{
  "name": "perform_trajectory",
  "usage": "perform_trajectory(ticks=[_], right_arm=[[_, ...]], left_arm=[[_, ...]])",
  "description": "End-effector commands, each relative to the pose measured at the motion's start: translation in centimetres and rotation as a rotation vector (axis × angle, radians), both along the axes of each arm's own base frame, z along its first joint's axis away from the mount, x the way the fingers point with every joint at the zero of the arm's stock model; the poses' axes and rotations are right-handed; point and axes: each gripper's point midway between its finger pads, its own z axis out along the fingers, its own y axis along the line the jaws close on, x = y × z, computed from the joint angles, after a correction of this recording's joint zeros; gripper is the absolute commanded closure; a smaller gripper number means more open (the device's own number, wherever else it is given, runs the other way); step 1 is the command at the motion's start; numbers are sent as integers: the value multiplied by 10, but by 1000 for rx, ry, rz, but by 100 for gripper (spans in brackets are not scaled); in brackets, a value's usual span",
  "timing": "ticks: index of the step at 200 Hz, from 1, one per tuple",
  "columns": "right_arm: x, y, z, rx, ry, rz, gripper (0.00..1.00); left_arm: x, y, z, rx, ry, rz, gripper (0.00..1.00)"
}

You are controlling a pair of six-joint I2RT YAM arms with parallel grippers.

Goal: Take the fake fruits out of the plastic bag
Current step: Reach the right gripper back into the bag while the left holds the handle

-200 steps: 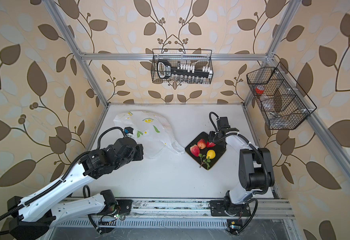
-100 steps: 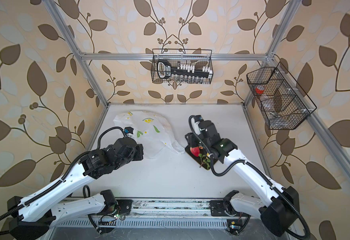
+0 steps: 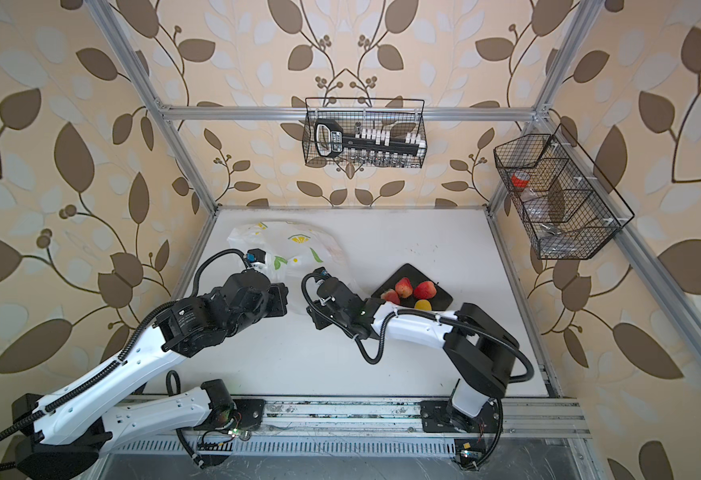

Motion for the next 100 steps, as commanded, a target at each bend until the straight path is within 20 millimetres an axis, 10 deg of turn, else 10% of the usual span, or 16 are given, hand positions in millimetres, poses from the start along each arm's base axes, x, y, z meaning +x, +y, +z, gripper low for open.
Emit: perform_trajectory(ticks=[1,100], right_arm=[[53,-2,12,76,-41,-216,61],[158,-39,-17,96,52,-579,29]], left_arm=[[4,-2,23,-37,-57,-9,100],[-11,-22,31,-2,-18,-193,100]])
